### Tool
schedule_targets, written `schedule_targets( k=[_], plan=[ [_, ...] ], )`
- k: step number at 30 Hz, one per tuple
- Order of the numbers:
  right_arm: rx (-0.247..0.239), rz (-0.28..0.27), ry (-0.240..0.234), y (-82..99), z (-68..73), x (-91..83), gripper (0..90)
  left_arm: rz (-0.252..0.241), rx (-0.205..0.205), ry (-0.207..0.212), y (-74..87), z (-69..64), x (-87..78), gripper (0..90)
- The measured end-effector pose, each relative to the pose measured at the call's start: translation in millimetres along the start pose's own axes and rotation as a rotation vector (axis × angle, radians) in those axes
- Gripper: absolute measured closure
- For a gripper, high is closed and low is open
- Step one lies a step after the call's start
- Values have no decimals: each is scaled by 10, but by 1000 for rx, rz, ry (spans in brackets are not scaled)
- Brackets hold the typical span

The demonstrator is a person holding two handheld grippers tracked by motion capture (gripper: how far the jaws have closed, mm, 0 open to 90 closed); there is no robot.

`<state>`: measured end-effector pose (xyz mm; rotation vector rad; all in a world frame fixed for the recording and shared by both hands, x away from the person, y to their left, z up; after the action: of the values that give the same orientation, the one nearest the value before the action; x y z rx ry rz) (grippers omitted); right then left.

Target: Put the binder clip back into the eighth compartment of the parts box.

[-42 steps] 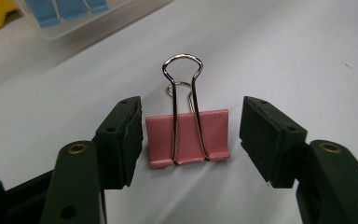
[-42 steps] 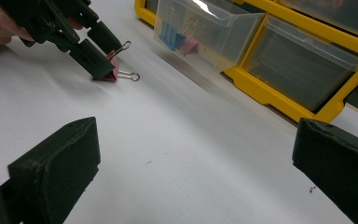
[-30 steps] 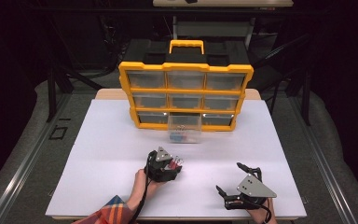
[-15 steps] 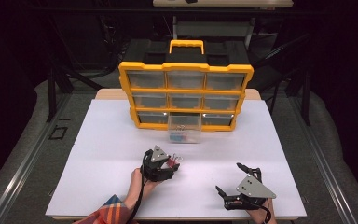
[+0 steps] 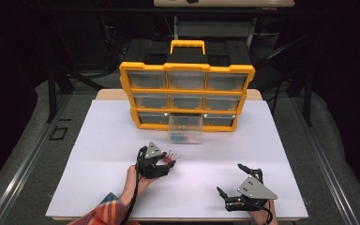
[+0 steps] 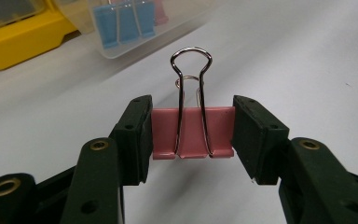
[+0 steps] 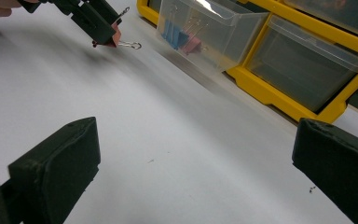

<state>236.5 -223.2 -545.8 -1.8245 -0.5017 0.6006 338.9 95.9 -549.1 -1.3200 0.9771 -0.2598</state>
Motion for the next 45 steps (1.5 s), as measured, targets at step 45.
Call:
schedule_targets(
  k=[45],
  plan=[
    [8, 3, 10, 7, -16, -4, 4, 3, -1, -89, -154, 449, -156, 497]
  ],
)
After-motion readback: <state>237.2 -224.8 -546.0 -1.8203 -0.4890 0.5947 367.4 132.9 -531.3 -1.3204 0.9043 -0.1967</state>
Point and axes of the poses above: each handheld gripper's, and its own axes: x roughly forward along the jaws, y roughly out of its underside, z roughly to its left, the point moved 1 cm from there along x, roughly forward along the jaws, and after that the axes turned 12 degrees about -z, right-handed, at the moved point
